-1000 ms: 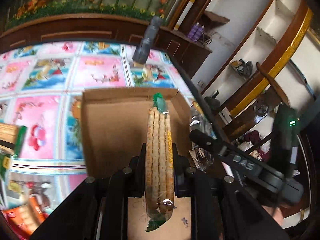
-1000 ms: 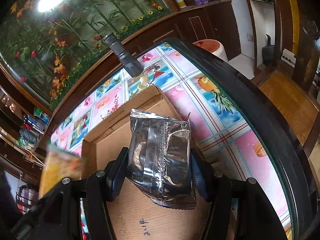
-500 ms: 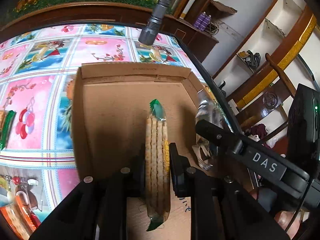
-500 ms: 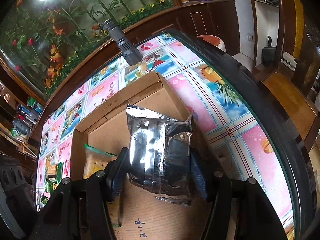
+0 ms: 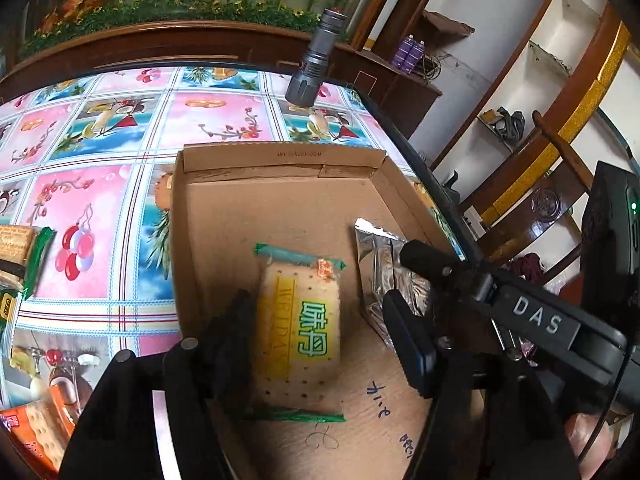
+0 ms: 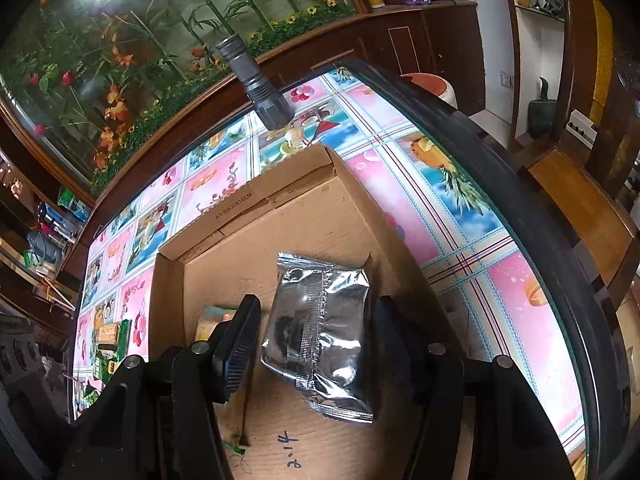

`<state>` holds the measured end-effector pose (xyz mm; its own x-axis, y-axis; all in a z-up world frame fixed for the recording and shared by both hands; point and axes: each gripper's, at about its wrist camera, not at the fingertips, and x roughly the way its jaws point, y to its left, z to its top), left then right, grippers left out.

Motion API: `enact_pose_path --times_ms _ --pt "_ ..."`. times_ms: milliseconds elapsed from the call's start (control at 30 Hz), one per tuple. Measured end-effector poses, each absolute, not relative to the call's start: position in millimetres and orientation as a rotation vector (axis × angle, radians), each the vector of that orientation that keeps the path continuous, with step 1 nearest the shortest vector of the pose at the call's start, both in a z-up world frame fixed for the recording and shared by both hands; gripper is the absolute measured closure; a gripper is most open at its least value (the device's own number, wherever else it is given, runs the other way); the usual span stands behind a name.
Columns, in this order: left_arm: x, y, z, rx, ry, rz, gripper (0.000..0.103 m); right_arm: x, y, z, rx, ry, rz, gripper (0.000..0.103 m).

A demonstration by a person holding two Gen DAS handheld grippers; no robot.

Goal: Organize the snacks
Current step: 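Withdraw both tools from the box back over the snack pile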

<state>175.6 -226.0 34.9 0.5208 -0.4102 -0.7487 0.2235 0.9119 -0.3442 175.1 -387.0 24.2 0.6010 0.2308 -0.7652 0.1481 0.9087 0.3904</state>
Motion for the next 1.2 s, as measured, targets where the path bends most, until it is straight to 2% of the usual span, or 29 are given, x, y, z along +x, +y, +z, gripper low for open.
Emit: enact_pose_path --times_ms 667,867,1200 --pt "120 -171 70 -0.15 0.861 -0.339 0.035 158 -357 49 0.317 0.819 0.039 0.04" --pt "100 -145 86 -0.144 0.805 -0.31 0.03 155 -351 52 0.297 0.791 0.028 0.04" --pt "71 -101 88 -0.151 0.816 -0.282 0.03 147 -330 61 0.257 0.754 0.125 0.039"
